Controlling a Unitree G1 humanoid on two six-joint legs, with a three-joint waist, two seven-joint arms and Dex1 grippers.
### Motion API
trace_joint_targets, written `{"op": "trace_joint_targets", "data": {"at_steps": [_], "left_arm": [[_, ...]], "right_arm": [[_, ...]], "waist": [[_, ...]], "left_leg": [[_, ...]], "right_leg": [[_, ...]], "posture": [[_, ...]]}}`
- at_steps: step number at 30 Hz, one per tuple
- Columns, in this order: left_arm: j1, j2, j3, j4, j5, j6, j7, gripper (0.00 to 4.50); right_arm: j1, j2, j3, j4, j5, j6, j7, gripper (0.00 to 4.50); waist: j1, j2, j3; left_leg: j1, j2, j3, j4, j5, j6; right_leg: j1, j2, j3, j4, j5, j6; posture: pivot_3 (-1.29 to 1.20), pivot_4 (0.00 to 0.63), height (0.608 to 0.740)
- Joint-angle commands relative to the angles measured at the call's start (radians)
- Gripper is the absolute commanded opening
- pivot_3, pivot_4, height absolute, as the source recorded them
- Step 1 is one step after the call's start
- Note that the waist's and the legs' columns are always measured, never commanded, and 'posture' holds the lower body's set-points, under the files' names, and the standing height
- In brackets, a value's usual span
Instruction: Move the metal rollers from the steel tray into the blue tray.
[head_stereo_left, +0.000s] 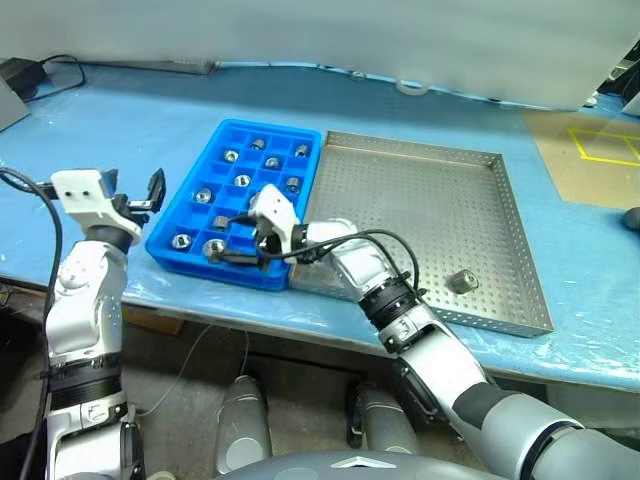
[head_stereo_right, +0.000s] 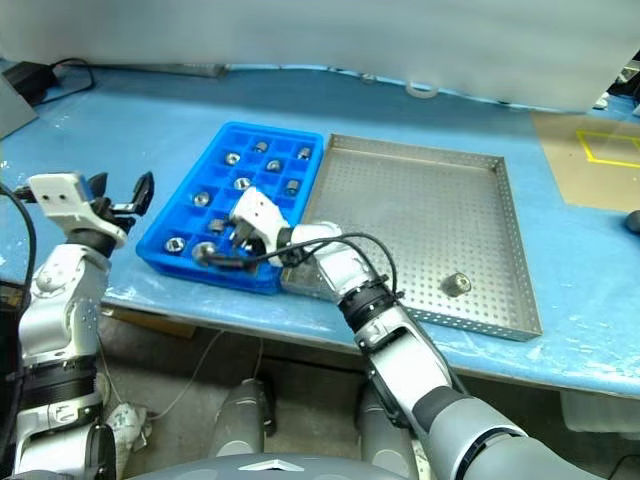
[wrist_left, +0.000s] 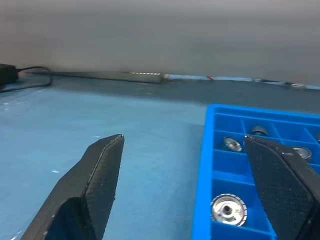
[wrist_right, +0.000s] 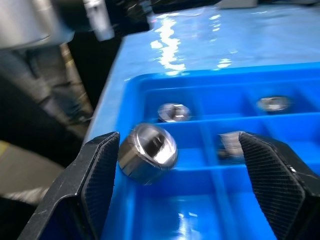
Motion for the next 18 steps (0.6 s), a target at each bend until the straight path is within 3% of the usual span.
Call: {"op": "trace_joint_targets", "data": {"at_steps": [1, 5, 10, 14, 18], "left_arm": [[-0.071, 0.000, -0.033, 0.054, 0.012, -0.045, -0.034, 4.04], [-0.136, -0.018, -0.078, 0.143, 0.025, -0.081, -0.075, 4.04], [-0.184, -0.045, -0.119, 0.199, 0.011, -0.103, -0.139, 4.04], [-0.184, -0.066, -0.190, 0.191, -0.003, -0.112, -0.263, 4.04], [-0.200, -0.095, -0.233, 0.202, -0.008, -0.118, -0.334, 4.04]], "right_arm": [[-0.004, -0.062, -0.110, -0.024, 0.041, 0.010, -0.054, 4.00], [0.031, -0.173, -0.206, -0.077, 0.083, 0.054, -0.065, 4.00], [0.131, -0.368, -0.315, -0.250, 0.200, 0.214, 0.040, 4.00], [0.337, -0.617, -0.305, -0.438, 0.237, 0.350, 0.203, 4.00], [0.499, -0.781, -0.306, -0.539, 0.233, 0.416, 0.242, 4.00]], "waist": [[-0.003, 0.000, 0.000], [-0.013, -0.001, 0.000], [-0.032, -0.001, 0.000], [-0.036, -0.001, 0.000], [-0.051, -0.001, 0.000]], "left_leg": [[0.000, 0.000, 0.000, 0.001, 0.000, 0.000], [0.000, -0.001, 0.001, 0.002, 0.000, 0.000], [-0.002, 0.000, 0.002, 0.002, -0.001, 0.002], [-0.001, 0.000, 0.003, 0.000, -0.002, 0.005], [0.002, -0.001, 0.006, 0.001, -0.004, 0.008]], "right_leg": [[0.000, 0.000, 0.000, 0.000, 0.000, 0.000], [0.000, 0.000, 0.000, -0.001, 0.004, -0.007], [0.000, 0.001, 0.001, -0.007, 0.004, -0.007], [0.004, 0.002, 0.001, -0.013, 0.004, -0.007], [0.007, 0.000, 0.002, -0.015, 0.004, -0.007]], "posture": [[-0.34, 0.150, 0.740], [-0.41, 0.150, 0.740], [-0.45, 0.150, 0.740], [-0.52, 0.150, 0.740], [-0.55, 0.150, 0.740]]}}
